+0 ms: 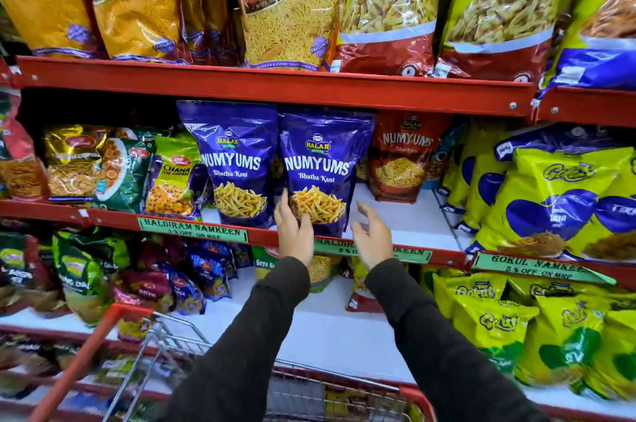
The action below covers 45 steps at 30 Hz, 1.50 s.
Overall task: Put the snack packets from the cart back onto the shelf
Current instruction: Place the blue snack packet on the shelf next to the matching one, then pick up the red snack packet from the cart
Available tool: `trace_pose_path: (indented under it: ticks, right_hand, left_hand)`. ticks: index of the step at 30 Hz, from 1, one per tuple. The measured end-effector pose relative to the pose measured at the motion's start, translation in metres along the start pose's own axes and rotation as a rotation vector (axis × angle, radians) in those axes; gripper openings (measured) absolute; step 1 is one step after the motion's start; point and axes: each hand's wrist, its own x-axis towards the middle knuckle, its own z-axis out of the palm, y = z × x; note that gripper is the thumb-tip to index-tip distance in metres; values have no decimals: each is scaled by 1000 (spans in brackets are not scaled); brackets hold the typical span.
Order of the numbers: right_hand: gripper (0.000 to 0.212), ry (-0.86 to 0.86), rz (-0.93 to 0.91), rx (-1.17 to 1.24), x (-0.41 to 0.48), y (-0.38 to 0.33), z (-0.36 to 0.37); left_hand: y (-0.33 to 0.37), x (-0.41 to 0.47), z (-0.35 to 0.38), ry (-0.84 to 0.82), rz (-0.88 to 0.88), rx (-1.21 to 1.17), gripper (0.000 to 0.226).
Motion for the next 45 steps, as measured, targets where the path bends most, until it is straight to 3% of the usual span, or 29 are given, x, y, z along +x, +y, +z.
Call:
trace_pose_path:
  ticks: [2, 5, 12, 16, 19, 21, 23, 26, 28, 31, 35, 38, 41, 45]
  right_hand:
    - [40, 141, -90, 5, -24, 9, -5]
    - [36, 216, -125, -72, -54, 46, -12]
    - [36, 86, 114, -272, -123, 156, -25]
    - [44, -198, 360, -362, -162, 206, -43]
    - [51, -457, 466, -588, -187, 250, -49]
    - [57, -596, 523, -575, -201, 253, -48]
    - [52, -668, 562, -665, -211, 261, -48]
    - [39, -593, 597, -798, -221, 281, -48]
    - [27, -508, 620, -859, -221, 285, -49]
    - [25, -444, 601, -811, -219, 283, -57]
    - [22, -328, 497, -573, -219, 275, -82]
    - [17, -255, 387, -390, -212, 251, -98]
    - [9, -170, 342, -241, -202, 220, -105]
    - [31, 13, 276, -70, -183, 177, -111]
  left_hand:
    - [-12, -22, 1, 97, 143, 7, 53]
    - [-41, -61, 7, 72, 275, 114, 47]
    - [-123, -145, 21, -168, 180, 320, 34]
    - [-169, -188, 22, -386, 45, 456, 29]
    - [-194, -217, 21, -684, -135, 732, 57]
    - [-213, -234, 22, -896, -216, 944, 79]
    - [-231, -247, 25, -985, -310, 1040, 72]
    - [-243, -258, 26, -798, -428, 964, 32]
    - [-244, -259, 23, -710, -442, 917, 22]
    - [-240, -255, 19, -642, -424, 809, 17]
    - [-214, -244, 13, -513, -365, 481, 11]
    - [-185, -231, 4, -404, -488, 217, 18]
    - [-166, -217, -1, -334, -435, 103, 25]
    - [-132, -189, -4, -302, -328, -22, 26]
